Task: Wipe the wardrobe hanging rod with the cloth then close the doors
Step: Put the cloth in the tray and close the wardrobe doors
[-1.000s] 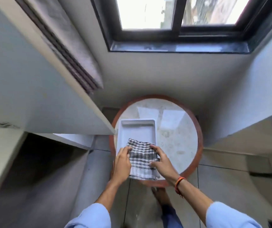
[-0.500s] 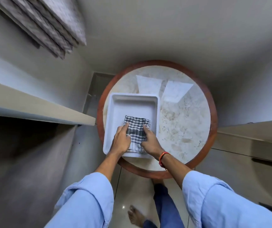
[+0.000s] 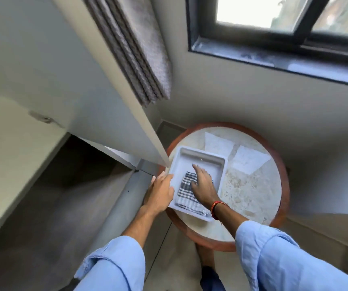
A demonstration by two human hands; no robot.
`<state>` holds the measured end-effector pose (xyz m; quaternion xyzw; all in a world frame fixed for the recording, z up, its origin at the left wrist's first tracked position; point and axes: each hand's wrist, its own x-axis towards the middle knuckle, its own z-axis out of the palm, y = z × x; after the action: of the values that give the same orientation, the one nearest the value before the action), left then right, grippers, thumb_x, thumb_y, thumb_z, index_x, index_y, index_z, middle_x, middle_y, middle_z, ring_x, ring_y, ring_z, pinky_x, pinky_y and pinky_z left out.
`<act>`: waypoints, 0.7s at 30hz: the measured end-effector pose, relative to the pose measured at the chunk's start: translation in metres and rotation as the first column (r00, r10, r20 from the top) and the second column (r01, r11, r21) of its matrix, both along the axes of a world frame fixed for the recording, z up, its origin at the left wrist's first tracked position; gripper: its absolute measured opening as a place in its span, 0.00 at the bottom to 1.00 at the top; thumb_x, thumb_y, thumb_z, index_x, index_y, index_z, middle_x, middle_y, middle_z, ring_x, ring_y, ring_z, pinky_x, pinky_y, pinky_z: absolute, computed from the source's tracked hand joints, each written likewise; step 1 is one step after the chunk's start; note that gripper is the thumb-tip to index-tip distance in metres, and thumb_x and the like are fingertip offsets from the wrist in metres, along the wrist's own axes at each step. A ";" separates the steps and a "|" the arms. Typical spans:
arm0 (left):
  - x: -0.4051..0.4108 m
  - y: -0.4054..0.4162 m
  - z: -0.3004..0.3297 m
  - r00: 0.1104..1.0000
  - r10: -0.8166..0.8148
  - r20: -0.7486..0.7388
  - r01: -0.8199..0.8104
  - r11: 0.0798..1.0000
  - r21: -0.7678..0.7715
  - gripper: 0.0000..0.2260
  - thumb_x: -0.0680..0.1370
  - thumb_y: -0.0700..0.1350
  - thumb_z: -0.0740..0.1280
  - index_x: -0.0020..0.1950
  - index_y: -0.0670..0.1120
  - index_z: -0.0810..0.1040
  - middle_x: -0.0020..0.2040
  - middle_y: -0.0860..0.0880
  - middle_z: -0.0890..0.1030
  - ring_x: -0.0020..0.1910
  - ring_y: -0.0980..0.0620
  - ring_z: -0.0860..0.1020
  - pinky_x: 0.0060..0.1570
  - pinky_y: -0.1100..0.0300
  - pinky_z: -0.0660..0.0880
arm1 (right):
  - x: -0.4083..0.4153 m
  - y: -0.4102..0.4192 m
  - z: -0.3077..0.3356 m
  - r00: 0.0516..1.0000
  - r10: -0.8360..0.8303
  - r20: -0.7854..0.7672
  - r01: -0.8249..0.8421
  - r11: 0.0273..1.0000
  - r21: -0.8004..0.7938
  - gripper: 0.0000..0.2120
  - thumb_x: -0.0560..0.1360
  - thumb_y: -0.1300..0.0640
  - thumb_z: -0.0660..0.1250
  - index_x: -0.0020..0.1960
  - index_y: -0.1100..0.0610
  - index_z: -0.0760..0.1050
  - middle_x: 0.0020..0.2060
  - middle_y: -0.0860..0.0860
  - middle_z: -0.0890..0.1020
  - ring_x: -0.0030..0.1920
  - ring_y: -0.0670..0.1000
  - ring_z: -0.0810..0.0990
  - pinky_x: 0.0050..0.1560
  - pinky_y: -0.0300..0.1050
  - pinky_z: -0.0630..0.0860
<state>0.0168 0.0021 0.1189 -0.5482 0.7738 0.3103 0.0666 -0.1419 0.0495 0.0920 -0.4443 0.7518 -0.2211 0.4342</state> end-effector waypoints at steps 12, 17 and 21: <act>0.054 0.003 0.217 0.983 0.170 -0.068 -0.181 0.846 -0.501 0.28 0.77 0.43 0.65 0.77 0.43 0.64 0.74 0.43 0.71 0.72 0.43 0.69 0.74 0.53 0.65 | -0.018 -0.085 0.283 0.981 0.171 -0.094 -0.188 0.702 -0.687 0.22 0.85 0.61 0.58 0.78 0.61 0.64 0.77 0.57 0.68 0.78 0.54 0.66 0.80 0.46 0.58; 0.068 0.036 0.324 0.961 0.216 -0.172 -0.277 0.727 -0.629 0.32 0.78 0.43 0.64 0.80 0.43 0.55 0.78 0.44 0.65 0.76 0.45 0.65 0.76 0.47 0.62 | -0.005 -0.085 0.462 0.975 0.183 -0.124 -0.193 0.430 -0.882 0.26 0.87 0.51 0.51 0.82 0.57 0.51 0.82 0.52 0.56 0.81 0.47 0.54 0.82 0.44 0.50; 0.089 0.089 0.382 0.924 0.298 -0.238 -0.379 0.639 -0.670 0.33 0.78 0.44 0.64 0.80 0.43 0.54 0.78 0.43 0.64 0.75 0.43 0.66 0.75 0.50 0.63 | 0.034 -0.063 0.552 0.965 0.237 -0.111 -0.185 0.319 -0.929 0.32 0.85 0.45 0.52 0.83 0.54 0.45 0.83 0.49 0.51 0.80 0.42 0.51 0.82 0.48 0.49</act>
<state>0.1060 0.0915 0.5013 -0.6494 0.7184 0.0264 -0.2479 -0.1075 -0.0139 0.6442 -0.7004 0.4171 -0.5606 0.1457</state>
